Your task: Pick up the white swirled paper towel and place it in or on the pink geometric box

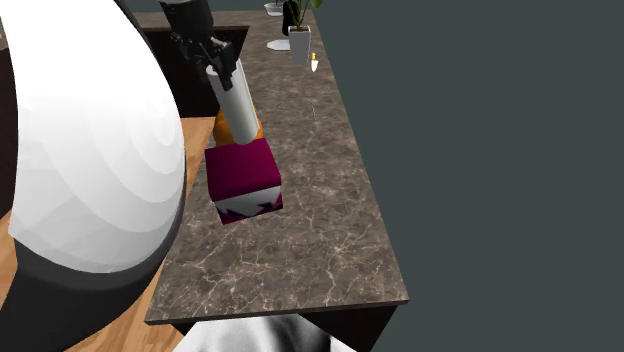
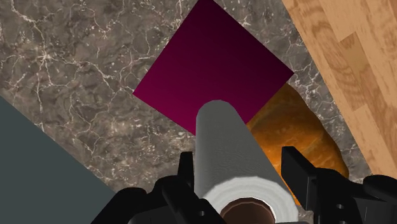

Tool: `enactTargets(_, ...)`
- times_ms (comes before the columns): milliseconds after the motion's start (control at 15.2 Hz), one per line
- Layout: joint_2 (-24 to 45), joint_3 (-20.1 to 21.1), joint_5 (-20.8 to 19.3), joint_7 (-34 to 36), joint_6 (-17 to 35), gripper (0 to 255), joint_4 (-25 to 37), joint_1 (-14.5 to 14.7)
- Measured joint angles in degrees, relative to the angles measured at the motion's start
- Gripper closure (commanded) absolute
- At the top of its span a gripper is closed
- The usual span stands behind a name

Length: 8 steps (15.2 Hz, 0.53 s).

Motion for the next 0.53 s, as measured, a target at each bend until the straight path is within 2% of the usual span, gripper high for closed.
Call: enactTargets(528, -0.5, 0.1, 0.1, 0.3, 6.3, 255, -6.8, 0.1)
